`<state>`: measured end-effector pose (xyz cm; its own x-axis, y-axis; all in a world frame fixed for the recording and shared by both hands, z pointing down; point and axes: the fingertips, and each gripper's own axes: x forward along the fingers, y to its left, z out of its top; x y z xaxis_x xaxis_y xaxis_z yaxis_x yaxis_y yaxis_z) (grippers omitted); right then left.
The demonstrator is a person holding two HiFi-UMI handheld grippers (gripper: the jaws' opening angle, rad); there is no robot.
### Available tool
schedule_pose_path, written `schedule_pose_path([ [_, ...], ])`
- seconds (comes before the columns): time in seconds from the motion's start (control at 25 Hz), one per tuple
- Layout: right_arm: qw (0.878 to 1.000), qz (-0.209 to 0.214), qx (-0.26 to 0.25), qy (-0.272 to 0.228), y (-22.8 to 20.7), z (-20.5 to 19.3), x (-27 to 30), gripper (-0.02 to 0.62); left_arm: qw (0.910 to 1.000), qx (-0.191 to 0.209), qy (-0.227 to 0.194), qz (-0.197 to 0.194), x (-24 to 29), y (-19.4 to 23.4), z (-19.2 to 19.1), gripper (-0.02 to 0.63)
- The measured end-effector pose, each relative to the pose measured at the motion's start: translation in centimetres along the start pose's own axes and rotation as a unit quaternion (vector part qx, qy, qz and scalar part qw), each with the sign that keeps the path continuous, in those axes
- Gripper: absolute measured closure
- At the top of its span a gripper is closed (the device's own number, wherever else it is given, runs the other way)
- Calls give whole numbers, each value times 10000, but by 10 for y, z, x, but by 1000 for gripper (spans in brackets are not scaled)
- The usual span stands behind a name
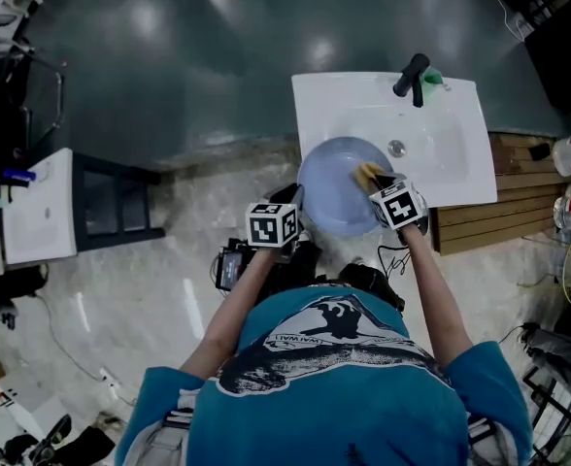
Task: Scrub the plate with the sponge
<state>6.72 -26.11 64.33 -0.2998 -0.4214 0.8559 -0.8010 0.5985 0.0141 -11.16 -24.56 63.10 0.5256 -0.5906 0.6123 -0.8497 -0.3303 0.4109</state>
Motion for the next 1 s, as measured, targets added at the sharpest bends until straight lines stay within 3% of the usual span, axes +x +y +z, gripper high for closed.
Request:
schedule_pose_path([
  [0.16,9996,232,187,-7,20,-11,-5,563,9999,-87,-86,93,1,2,1,557],
  [0.52,9954,917,-194,190,102,-25,-12,561,9990,-103,-221,388,-2,11,7,588],
  [1.0,9891,1430,-339,126,152,3,10,561,9987,-206,-339,305,-1,12,9,586],
])
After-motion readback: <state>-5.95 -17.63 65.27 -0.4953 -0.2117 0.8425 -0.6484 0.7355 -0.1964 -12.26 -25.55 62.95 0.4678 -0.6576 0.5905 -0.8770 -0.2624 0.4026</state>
